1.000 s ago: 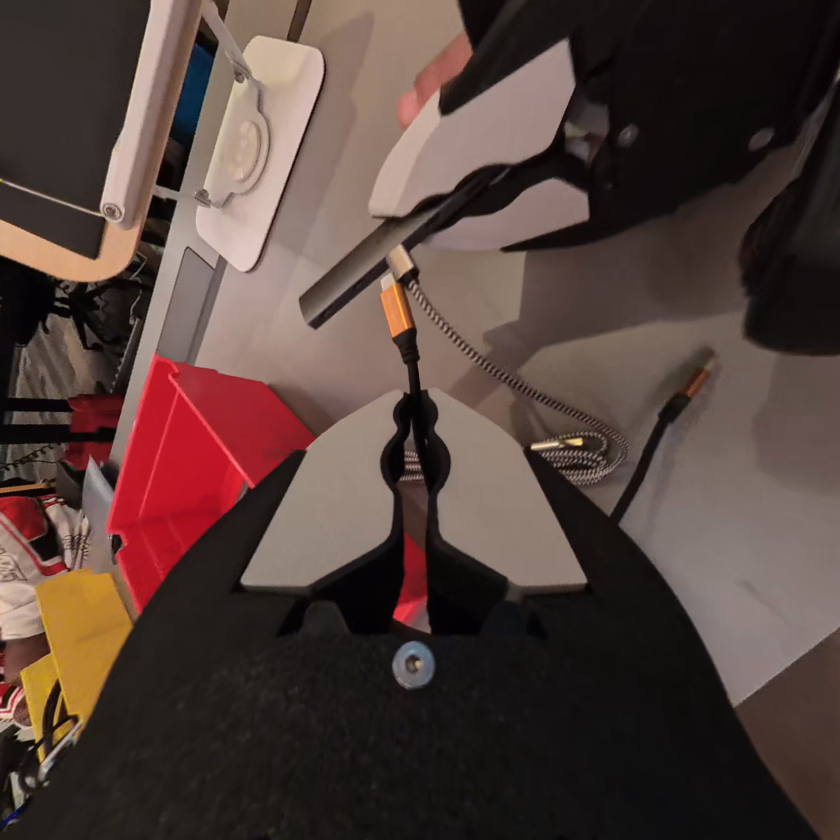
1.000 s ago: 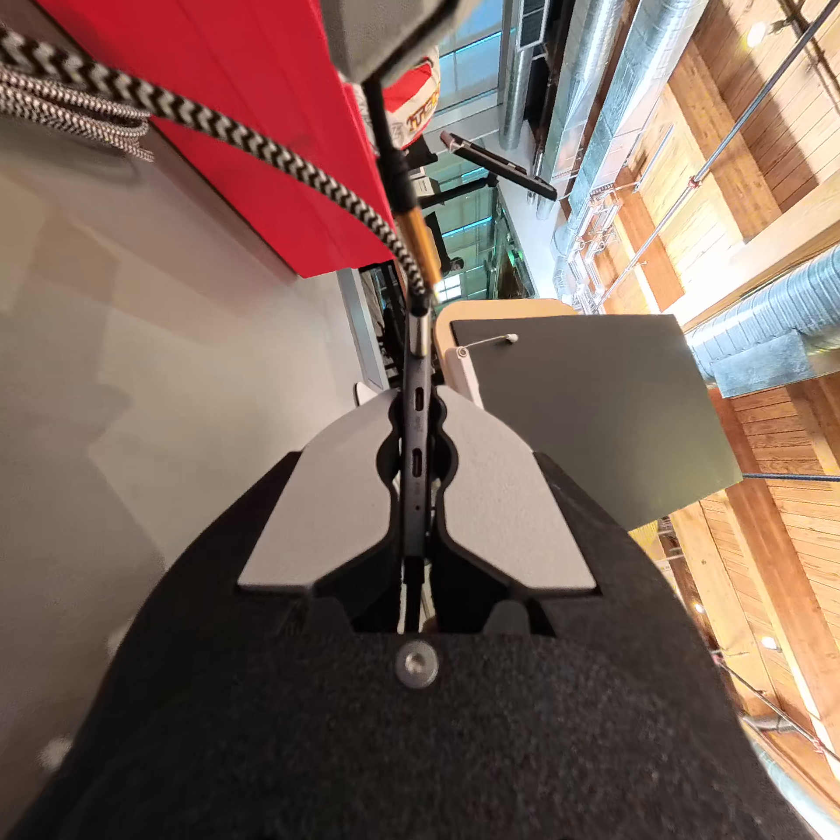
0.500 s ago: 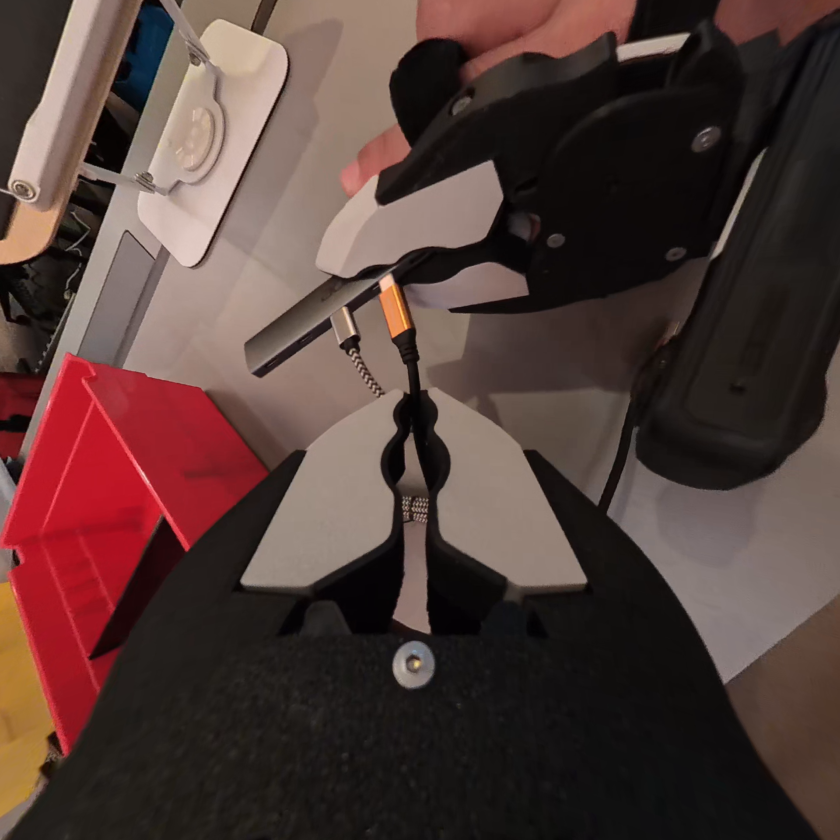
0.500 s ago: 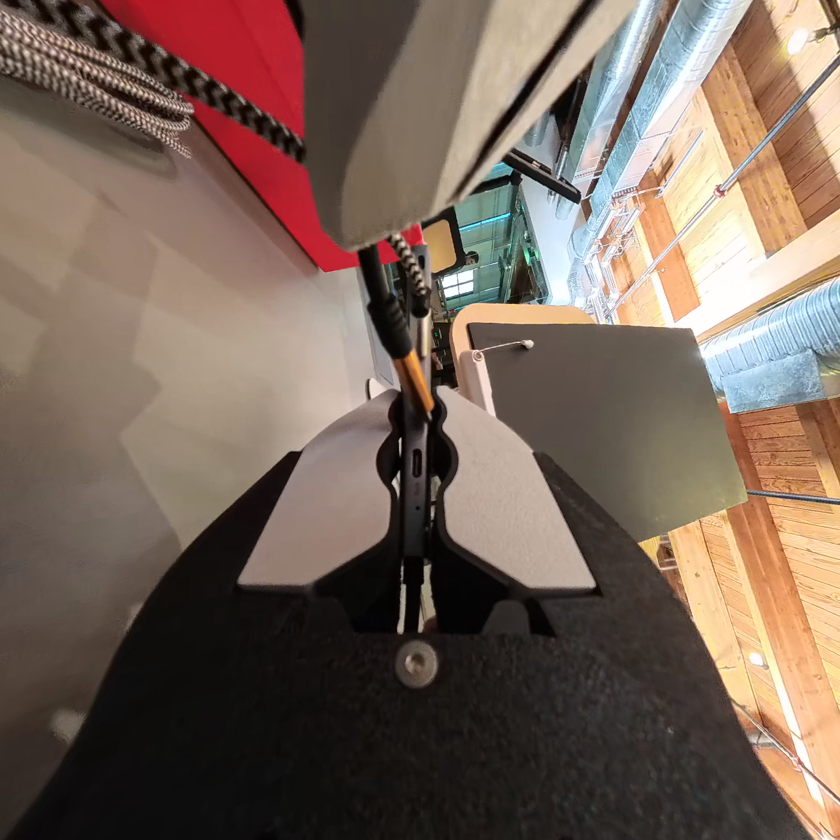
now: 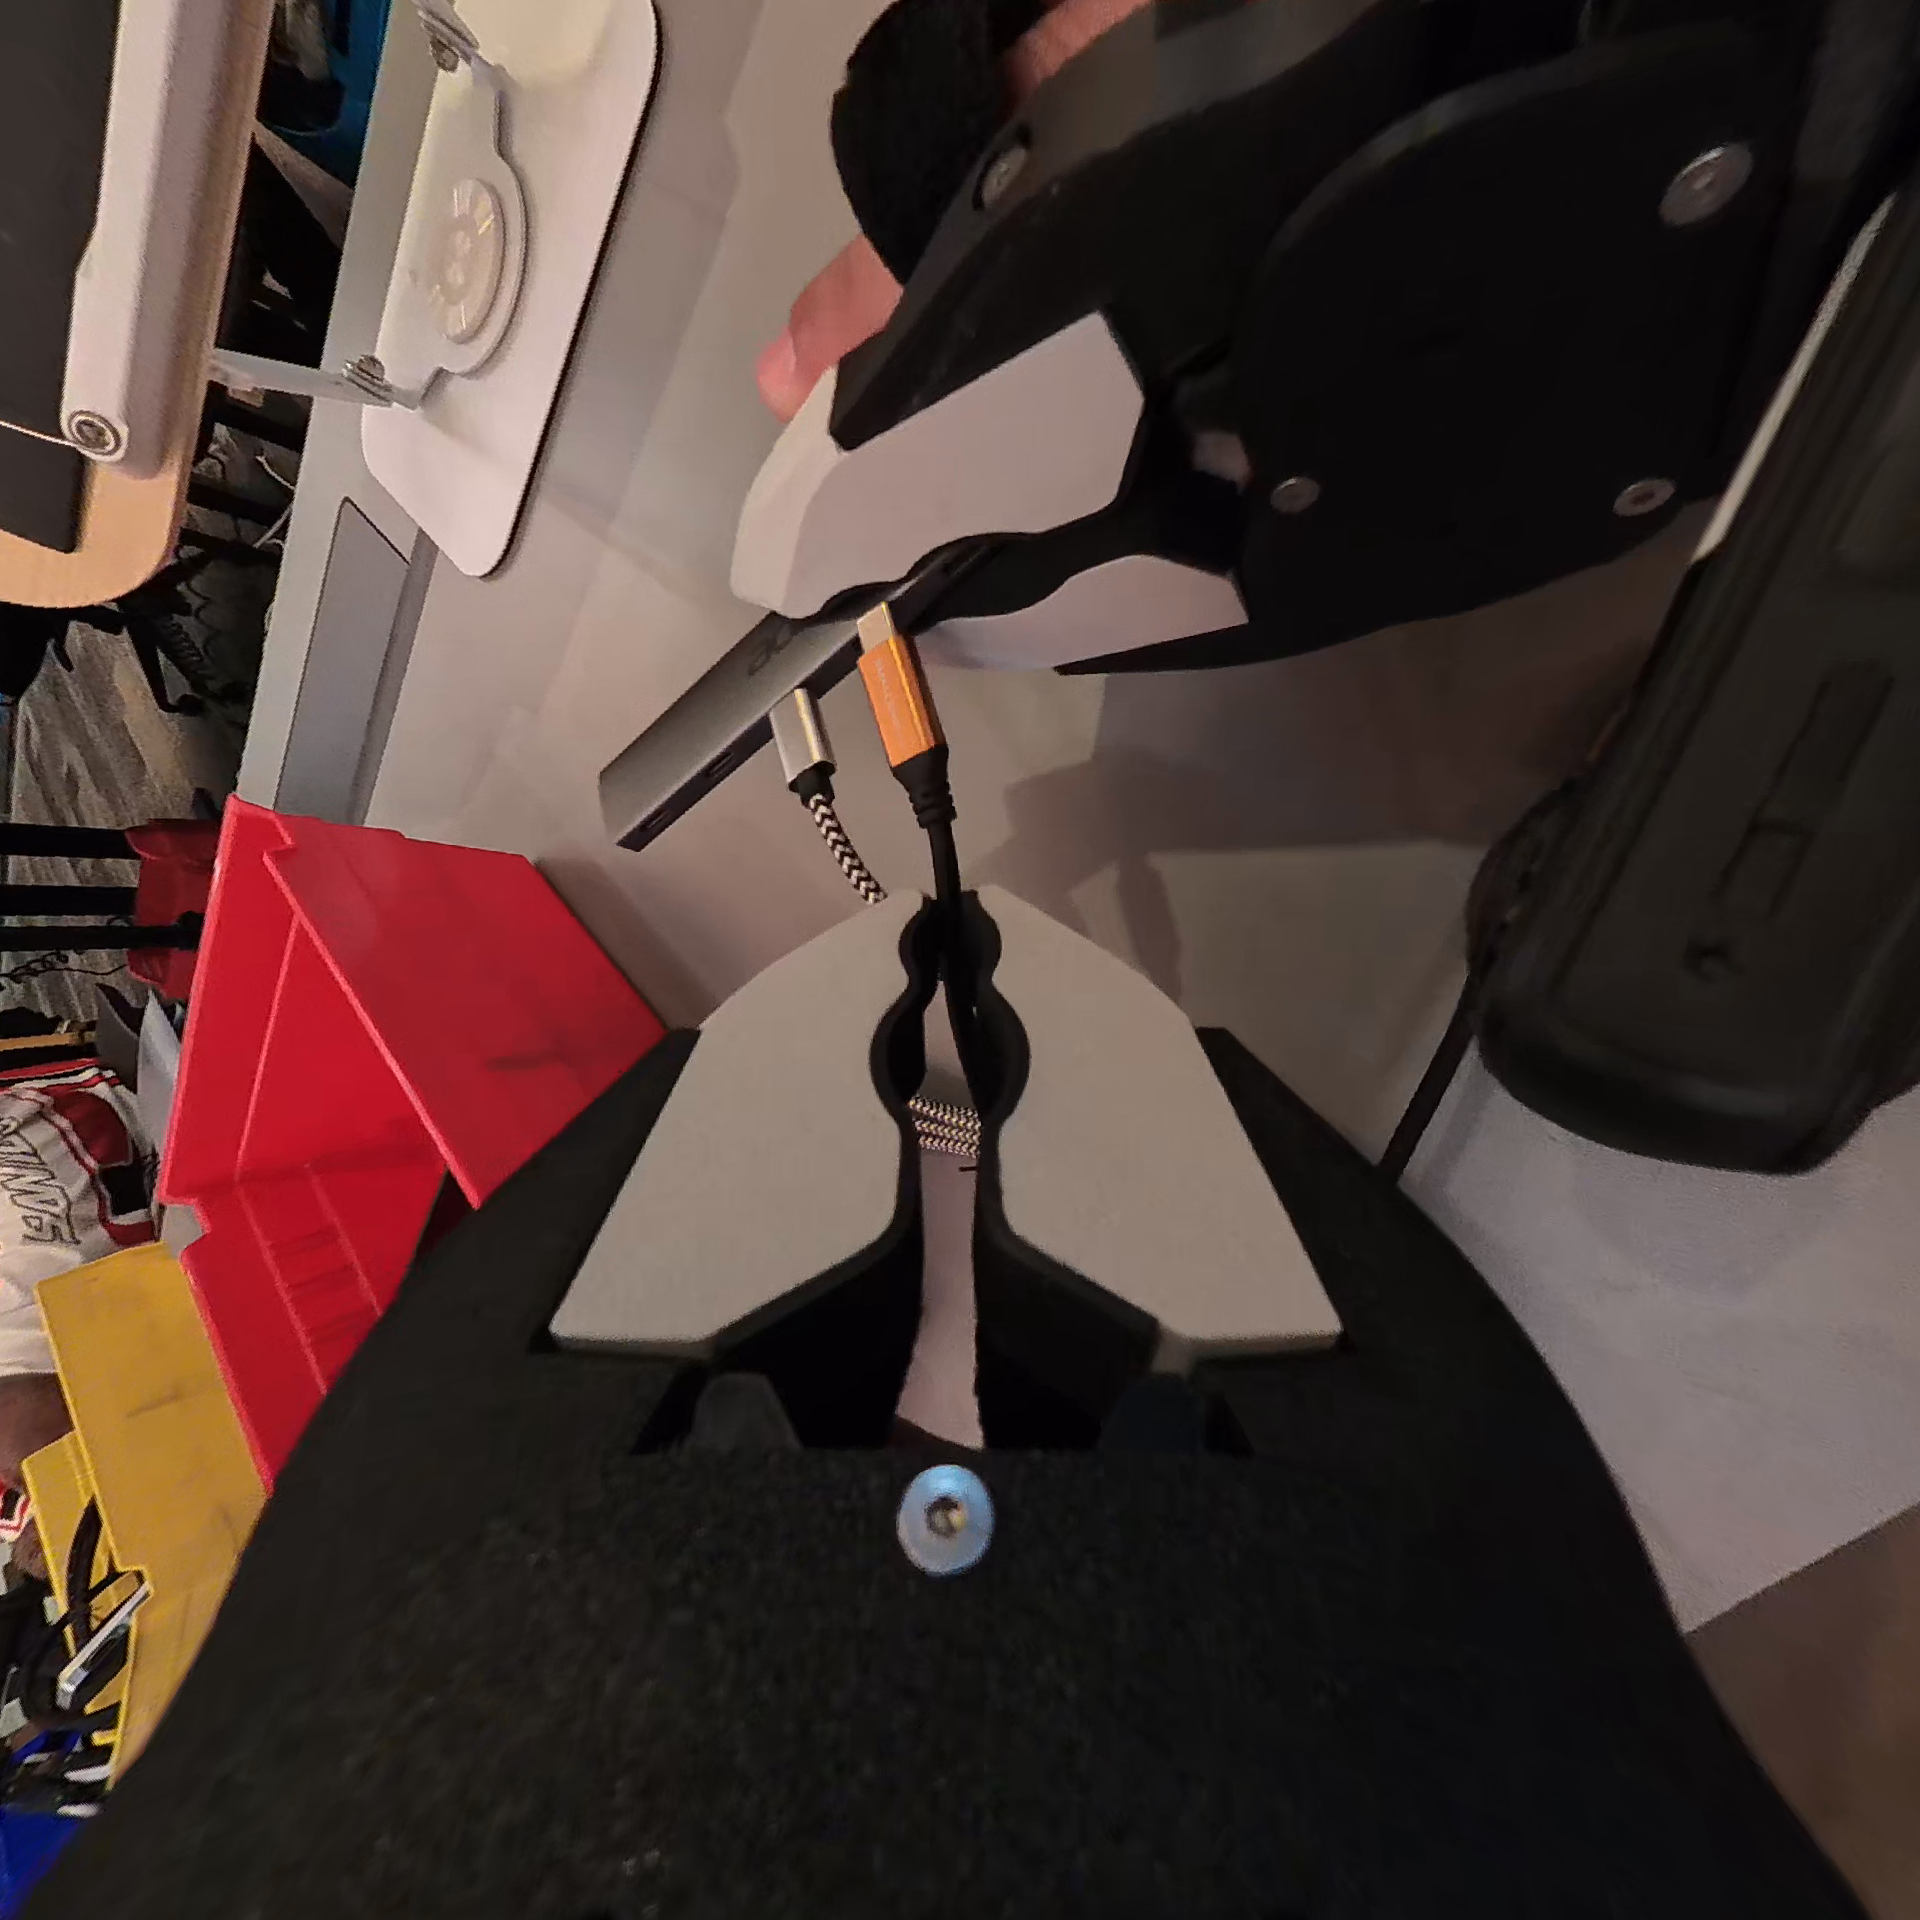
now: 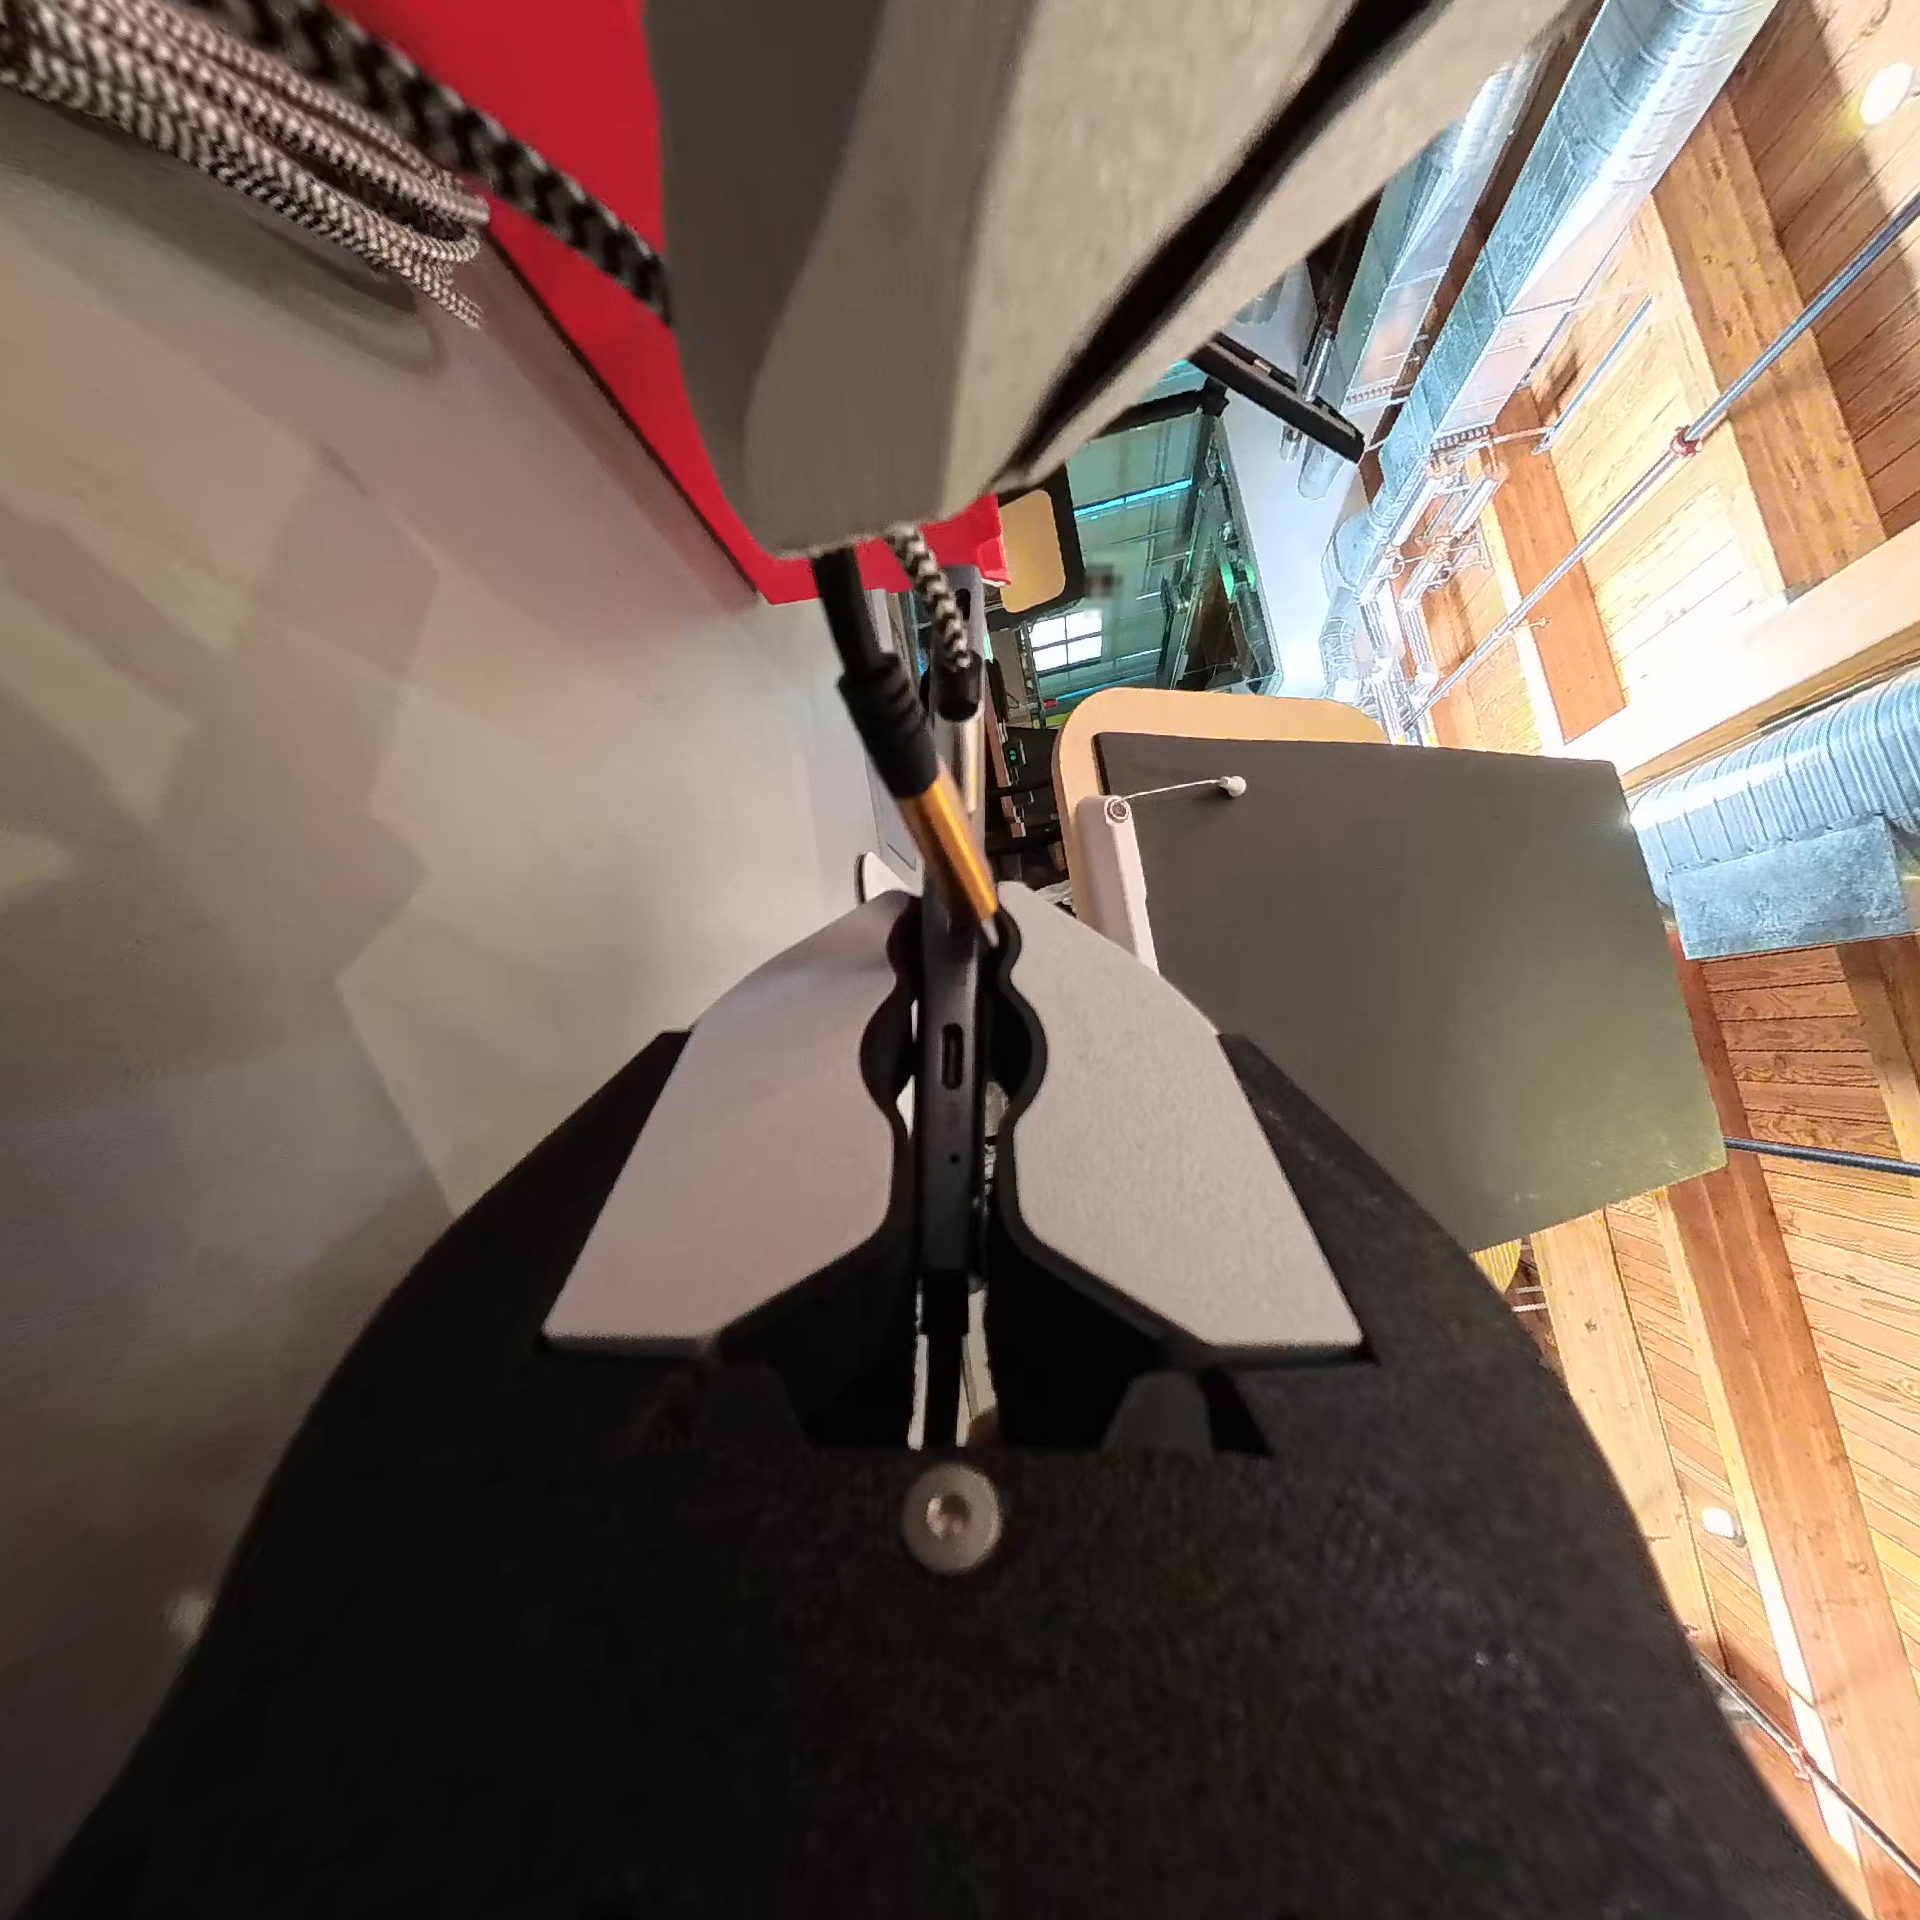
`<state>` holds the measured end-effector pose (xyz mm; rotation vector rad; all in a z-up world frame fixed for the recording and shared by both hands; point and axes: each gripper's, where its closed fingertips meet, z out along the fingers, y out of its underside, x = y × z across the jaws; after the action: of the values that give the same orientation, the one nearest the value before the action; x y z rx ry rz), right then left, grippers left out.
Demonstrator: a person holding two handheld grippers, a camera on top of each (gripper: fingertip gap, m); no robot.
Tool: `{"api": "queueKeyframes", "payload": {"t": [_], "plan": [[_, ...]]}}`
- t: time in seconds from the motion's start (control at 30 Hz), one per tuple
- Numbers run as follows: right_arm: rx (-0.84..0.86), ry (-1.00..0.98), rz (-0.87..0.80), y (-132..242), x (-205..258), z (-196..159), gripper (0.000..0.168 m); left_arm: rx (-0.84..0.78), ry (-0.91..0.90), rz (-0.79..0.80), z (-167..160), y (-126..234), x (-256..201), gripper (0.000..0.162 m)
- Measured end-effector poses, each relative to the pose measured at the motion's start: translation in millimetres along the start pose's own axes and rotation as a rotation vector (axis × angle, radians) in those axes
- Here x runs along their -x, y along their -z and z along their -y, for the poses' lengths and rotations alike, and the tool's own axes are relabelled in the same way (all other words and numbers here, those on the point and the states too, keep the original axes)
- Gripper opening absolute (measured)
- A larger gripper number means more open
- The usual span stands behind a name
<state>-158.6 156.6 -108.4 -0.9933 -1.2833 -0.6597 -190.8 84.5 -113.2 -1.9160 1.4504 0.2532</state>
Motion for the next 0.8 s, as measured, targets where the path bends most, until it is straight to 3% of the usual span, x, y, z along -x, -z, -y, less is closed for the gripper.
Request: {"api": "queueKeyframes", "payload": {"t": [0.8], "plan": [[0.016, 0.022, 0.012, -1.5, 3.0, -2.1, 0.009, 0.021, 0.001, 0.024, -0.4, -2.4, 0.4, 0.003]]}}
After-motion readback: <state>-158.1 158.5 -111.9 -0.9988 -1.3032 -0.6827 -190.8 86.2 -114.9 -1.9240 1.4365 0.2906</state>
